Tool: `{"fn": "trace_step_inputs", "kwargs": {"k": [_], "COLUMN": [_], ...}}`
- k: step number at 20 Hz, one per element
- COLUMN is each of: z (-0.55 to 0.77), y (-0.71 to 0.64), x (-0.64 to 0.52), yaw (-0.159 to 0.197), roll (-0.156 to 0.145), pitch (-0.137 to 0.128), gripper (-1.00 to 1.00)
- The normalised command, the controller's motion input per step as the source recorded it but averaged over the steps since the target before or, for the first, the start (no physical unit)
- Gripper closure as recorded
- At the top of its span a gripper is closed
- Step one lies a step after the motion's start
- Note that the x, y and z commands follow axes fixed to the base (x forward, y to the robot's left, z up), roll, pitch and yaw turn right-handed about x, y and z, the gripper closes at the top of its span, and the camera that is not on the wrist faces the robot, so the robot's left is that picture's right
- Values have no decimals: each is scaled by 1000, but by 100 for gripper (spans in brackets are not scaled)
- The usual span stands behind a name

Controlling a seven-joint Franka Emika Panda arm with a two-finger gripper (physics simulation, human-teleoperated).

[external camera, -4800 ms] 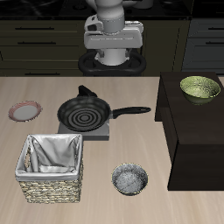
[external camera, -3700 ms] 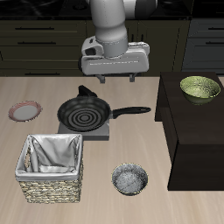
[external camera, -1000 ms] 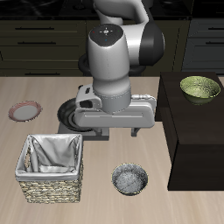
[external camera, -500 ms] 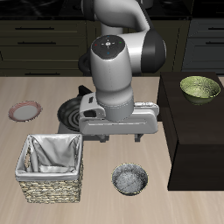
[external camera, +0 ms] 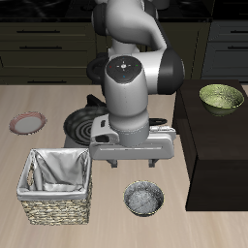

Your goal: Place the black bowl on the plate

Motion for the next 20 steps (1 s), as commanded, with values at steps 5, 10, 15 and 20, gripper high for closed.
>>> {"fn": "trace_step_inputs", "kwargs": {"k": [5,10,15,20], "z": [-233,-237,-127,-246], "y": [14,49,-64,29], "x": [43,-4,11,11], "yaw": [7,-5,0,11], "roll": [-12,-9,-13,-3], "pitch": [23,31,21,30], "gripper": [-100,-100,-100,-100]}}
